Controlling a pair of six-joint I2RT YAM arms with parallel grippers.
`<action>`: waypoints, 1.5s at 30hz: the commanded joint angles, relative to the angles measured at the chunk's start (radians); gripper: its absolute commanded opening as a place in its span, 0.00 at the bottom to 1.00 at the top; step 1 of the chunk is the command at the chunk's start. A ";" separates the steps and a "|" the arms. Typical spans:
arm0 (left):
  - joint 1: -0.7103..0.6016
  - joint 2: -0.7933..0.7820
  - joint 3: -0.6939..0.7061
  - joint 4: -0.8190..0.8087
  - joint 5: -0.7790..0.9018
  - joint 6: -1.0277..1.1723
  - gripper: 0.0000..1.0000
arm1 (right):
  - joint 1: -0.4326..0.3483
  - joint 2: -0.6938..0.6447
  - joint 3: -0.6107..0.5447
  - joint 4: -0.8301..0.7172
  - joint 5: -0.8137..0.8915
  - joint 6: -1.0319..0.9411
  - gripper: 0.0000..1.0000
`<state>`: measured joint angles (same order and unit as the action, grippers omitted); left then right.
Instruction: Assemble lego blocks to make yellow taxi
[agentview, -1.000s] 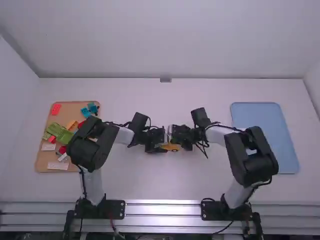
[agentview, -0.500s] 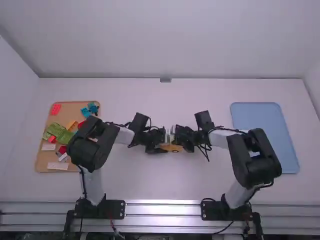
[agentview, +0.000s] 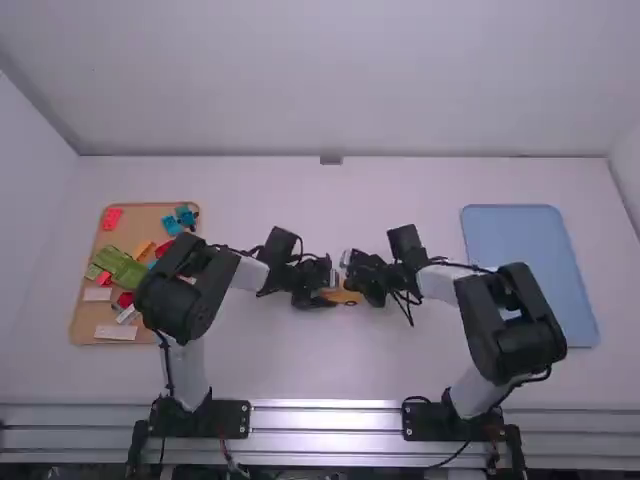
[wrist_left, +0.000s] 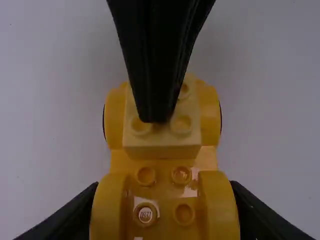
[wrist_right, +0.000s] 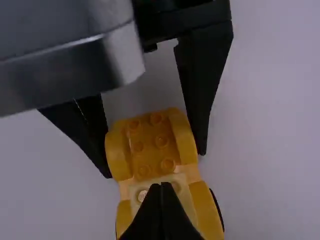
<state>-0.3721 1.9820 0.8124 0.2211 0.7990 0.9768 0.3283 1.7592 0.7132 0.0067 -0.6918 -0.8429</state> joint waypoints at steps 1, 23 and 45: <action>0.011 0.060 -0.034 -0.030 -0.161 -0.045 0.36 | 0.013 0.068 -0.064 -0.047 0.218 0.034 0.00; 0.012 0.055 -0.034 0.005 -0.187 -0.046 0.99 | -0.193 -0.335 -0.006 0.055 -0.340 -0.050 0.99; 0.026 -1.106 -0.034 -0.550 -0.888 -0.895 0.99 | -0.140 -0.327 0.077 0.375 -0.223 0.446 0.99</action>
<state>-0.3477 0.9390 0.7742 -0.3092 0.1104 0.3420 0.1677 1.4311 0.7212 0.3950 -0.9840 -0.4576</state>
